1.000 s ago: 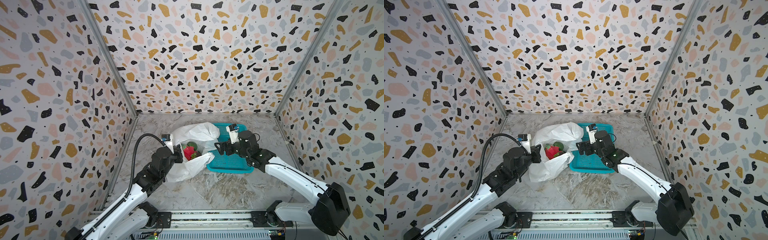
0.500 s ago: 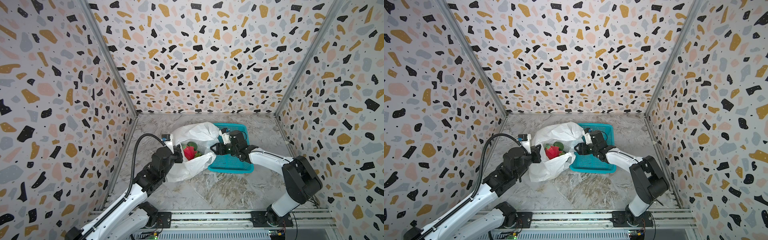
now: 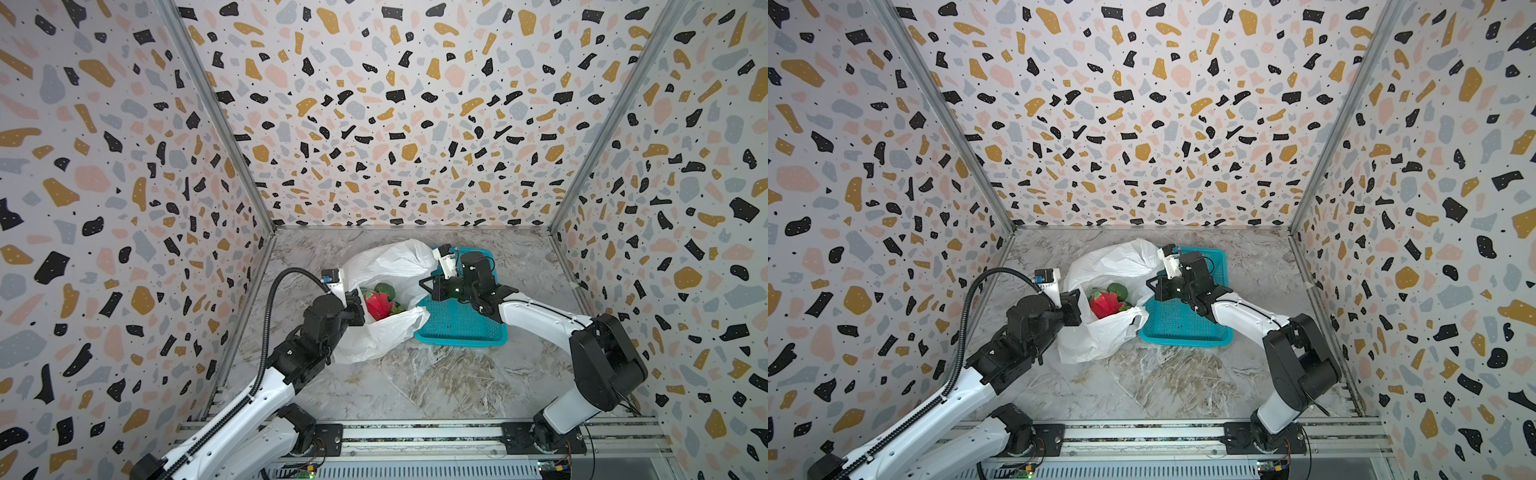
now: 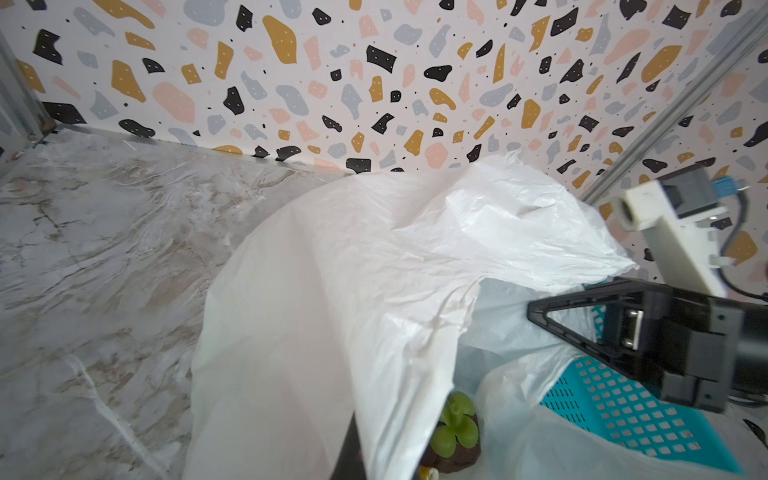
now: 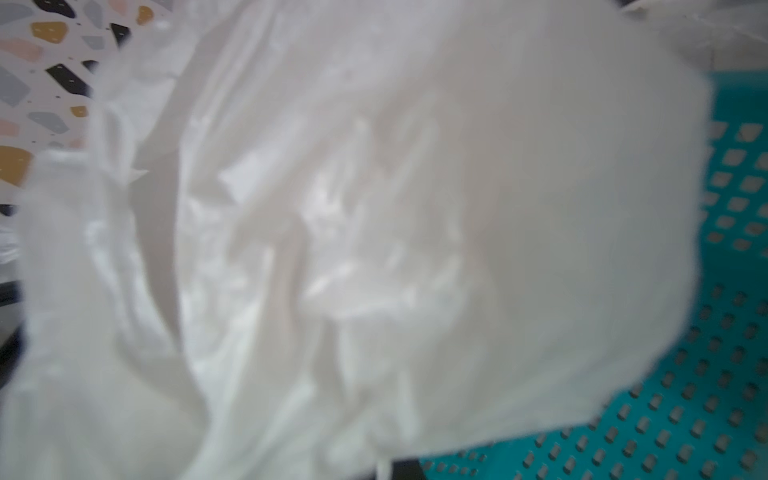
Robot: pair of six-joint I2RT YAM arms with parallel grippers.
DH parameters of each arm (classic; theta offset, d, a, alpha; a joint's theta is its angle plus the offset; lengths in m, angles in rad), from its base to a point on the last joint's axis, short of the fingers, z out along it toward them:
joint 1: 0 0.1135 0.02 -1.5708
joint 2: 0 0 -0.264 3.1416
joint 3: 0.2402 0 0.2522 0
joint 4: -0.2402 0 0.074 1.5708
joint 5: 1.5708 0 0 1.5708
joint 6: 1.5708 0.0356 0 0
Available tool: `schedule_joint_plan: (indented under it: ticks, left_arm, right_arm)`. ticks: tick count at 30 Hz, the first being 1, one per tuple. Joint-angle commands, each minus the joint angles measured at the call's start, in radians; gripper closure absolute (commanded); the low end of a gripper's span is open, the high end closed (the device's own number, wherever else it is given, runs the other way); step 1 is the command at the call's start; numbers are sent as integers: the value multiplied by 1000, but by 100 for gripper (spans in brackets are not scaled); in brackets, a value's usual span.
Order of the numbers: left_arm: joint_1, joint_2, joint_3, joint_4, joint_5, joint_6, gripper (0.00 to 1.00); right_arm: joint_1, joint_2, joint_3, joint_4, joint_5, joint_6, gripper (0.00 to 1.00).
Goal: Place the fruits into the plastic bag
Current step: 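Withdraw the right gripper from the bag over the empty basket, then release the bag with the left gripper while the right arm draws back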
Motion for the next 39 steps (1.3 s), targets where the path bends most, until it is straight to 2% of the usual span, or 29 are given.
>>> schedule_joint_plan:
  ticks: [1,5,9,15,19,23,24,25,26,27,29,30,33,36,39]
  left_arm:
    - [7,-19,3,-4,-101,-21,100]
    - [11,-33,33,-47,-176,-30,100]
    - [21,-46,90,-64,-164,-8,100]
    - [22,9,180,-75,-37,19,100]
    - [22,66,168,-30,33,31,100]
    - [22,121,168,17,176,65,100]
    - [22,132,171,24,202,72,100]
    - [22,146,174,26,217,72,100]
    - [22,155,178,26,218,69,100]
    - [22,158,180,26,211,69,95]
    - [22,152,182,27,173,67,72]
    - [22,145,181,30,154,72,60]
    - [23,106,178,33,45,94,1]
    - [24,56,170,31,-119,121,1]
    - [28,0,148,27,-397,106,1]
  right_arm:
    - [48,-101,126,11,-103,-43,100]
    - [78,-133,221,-25,-109,-54,100]
    - [79,-153,282,-65,-44,-68,100]
    - [73,-139,346,-196,108,-126,100]
    - [68,-170,289,-209,214,-118,100]
    - [24,-232,199,-207,304,-69,100]
    - [6,-244,180,-210,308,-55,88]
    - [-15,-256,161,-218,303,-41,68]
    - [-36,-269,144,-229,296,-30,52]
    - [-54,-281,128,-240,295,-23,44]
    - [-98,-317,84,-264,321,3,32]
    - [-123,-338,58,-270,328,21,30]
    - [-237,-415,-51,-270,307,80,25]
    - [-354,-504,-155,-283,329,115,22]
    - [-474,-565,-235,-326,402,119,19]
